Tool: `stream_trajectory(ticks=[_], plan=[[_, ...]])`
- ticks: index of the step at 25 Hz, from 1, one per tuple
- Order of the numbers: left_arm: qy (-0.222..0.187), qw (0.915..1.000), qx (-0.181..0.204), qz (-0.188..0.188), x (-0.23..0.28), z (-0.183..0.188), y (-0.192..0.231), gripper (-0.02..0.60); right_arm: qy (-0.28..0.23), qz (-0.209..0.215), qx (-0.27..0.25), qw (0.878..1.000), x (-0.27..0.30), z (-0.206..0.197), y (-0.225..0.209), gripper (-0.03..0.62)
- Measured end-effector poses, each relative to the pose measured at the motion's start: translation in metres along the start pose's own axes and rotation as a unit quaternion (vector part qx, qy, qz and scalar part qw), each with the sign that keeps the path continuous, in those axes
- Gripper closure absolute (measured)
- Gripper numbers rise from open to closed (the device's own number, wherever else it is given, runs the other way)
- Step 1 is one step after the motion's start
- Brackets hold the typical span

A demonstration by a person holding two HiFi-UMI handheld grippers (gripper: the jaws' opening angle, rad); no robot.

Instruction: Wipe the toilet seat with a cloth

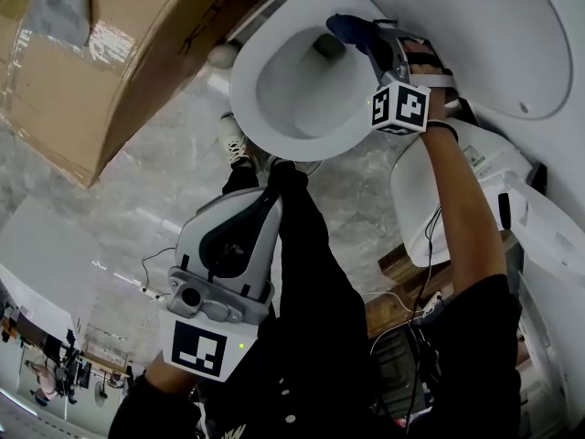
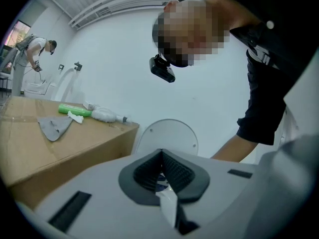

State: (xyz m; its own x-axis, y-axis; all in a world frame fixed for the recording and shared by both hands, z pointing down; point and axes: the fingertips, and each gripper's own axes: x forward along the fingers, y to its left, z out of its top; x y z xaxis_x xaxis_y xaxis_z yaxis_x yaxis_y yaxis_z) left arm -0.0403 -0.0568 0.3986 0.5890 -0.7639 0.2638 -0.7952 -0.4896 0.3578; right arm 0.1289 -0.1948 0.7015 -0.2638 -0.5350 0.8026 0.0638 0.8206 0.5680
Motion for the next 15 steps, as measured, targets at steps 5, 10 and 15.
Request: stream_trajectory(ticks=[5,10,15], plan=[[0.002,1.0,-0.002,-0.004,0.0,-0.004,0.001,0.571,0.059,0.013,-0.047,0.997,0.02,-0.023,0.011,0.522],[0.004,1.0,-0.004,-0.008,0.001,-0.006,-0.001,0.571,0.108,0.034,-0.07,0.991,0.034,-0.041,0.024,0.522],[0.006,0.9999,-0.002,-0.009,0.001,-0.005,-0.002,0.571,0.136,0.037,-0.086,0.986,0.041,-0.049,0.03,0.522]])
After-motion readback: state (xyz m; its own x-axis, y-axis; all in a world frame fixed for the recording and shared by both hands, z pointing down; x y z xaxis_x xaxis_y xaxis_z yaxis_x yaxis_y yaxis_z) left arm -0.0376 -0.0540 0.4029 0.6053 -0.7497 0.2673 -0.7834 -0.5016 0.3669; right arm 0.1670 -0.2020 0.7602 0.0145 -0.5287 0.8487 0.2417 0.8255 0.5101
